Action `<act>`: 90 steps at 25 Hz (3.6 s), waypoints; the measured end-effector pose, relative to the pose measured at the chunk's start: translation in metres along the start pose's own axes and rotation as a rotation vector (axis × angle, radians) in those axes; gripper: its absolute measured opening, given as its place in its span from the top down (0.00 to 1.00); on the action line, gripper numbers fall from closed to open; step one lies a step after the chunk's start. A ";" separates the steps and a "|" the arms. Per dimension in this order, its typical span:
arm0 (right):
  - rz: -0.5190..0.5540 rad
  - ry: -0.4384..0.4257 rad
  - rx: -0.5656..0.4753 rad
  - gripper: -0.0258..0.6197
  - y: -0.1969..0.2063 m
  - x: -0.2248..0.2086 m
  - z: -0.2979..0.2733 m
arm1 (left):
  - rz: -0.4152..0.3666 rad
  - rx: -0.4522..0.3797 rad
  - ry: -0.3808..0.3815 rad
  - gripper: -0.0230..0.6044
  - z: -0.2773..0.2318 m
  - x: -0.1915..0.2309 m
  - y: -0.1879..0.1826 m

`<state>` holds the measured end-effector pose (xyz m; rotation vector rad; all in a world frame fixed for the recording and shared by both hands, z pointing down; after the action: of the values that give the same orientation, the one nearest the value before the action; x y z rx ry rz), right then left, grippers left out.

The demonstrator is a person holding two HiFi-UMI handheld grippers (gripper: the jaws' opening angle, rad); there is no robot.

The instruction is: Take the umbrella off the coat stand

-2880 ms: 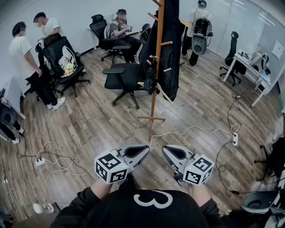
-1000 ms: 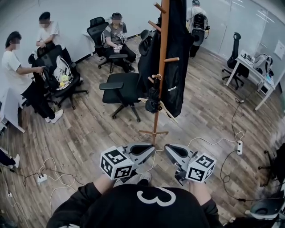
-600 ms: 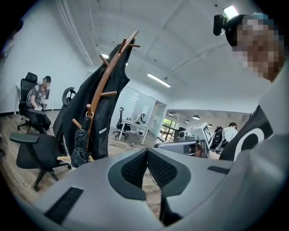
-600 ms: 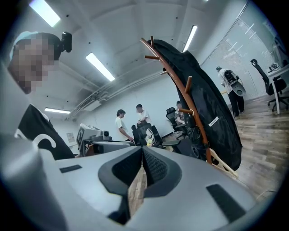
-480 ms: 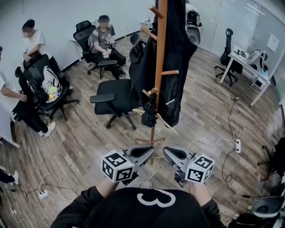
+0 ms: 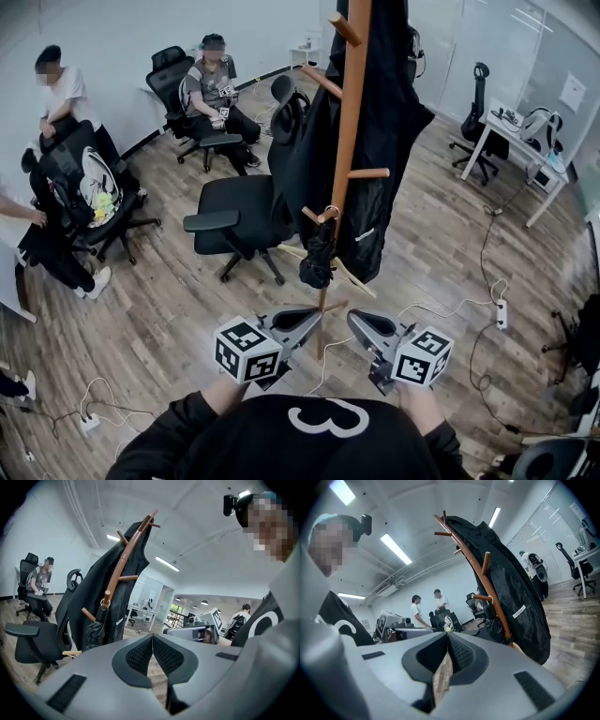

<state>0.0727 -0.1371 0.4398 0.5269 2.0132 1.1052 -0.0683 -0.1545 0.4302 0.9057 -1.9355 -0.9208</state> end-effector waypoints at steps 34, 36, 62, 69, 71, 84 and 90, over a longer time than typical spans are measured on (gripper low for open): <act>-0.055 -0.014 0.060 0.92 -0.034 -0.111 -0.019 | 0.014 -0.016 -0.203 0.78 -0.066 0.106 -0.051; -0.057 -0.011 0.068 0.92 -0.035 -0.117 -0.017 | 0.008 -0.016 -0.232 0.72 -0.072 0.115 -0.054; -0.116 -0.007 0.118 0.92 -0.033 -0.181 -0.011 | -0.061 -0.022 -0.391 0.54 -0.142 0.170 -0.066; -0.122 -0.004 0.128 0.92 -0.030 -0.184 -0.012 | -0.076 -0.022 -0.424 0.55 -0.149 0.177 -0.064; -0.128 -0.003 0.128 0.92 -0.031 -0.184 -0.012 | -0.072 -0.030 -0.441 0.57 -0.149 0.180 -0.064; -0.142 0.003 0.141 0.92 -0.026 -0.188 -0.008 | -0.086 -0.030 -0.446 0.62 -0.153 0.184 -0.065; -0.132 -0.003 0.143 0.92 -0.031 -0.187 -0.013 | -0.069 -0.018 -0.422 0.63 -0.149 0.184 -0.065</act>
<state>0.1791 -0.2834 0.4975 0.4601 2.1030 0.8857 -0.0018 -0.3793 0.5024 0.8186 -2.2528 -1.2466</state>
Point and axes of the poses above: the fingertips, and each gripper's own axes: z backward along the fingers, x to its left, y out of its underside, the point moved 5 cm from there along z, backward along the fingers, and after that the axes turned 13 degrees about x, right-handed, at the moved point
